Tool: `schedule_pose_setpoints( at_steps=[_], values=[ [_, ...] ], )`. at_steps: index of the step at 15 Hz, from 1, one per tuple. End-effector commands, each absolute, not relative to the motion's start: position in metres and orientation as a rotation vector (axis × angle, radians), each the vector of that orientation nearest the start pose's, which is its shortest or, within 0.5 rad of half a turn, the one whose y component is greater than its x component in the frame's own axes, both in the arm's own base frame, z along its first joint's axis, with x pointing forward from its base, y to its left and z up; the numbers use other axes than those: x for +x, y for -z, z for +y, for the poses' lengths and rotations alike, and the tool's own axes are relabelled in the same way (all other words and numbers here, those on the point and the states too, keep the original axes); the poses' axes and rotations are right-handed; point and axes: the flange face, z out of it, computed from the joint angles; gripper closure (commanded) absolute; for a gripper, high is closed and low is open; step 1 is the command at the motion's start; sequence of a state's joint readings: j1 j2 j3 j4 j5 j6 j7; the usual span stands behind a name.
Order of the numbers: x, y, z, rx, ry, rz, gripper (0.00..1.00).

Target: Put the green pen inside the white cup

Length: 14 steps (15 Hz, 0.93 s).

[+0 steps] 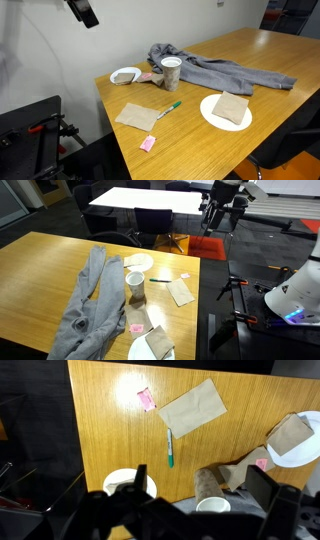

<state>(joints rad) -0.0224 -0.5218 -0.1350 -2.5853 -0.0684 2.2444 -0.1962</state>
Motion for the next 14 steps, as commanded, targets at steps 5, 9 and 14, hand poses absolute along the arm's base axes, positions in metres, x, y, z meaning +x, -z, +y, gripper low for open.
schedule_pose_setpoints(
  at_steps=[5,9,14],
  values=[
    [0.431,-0.384,-0.093,-3.203,0.3,-0.109,0.0],
    [0.448,-0.348,-0.101,-3.232,0.335,-0.113,0.0],
    [0.466,-0.307,-0.099,-3.221,0.311,-0.14,0.0]
  ],
)
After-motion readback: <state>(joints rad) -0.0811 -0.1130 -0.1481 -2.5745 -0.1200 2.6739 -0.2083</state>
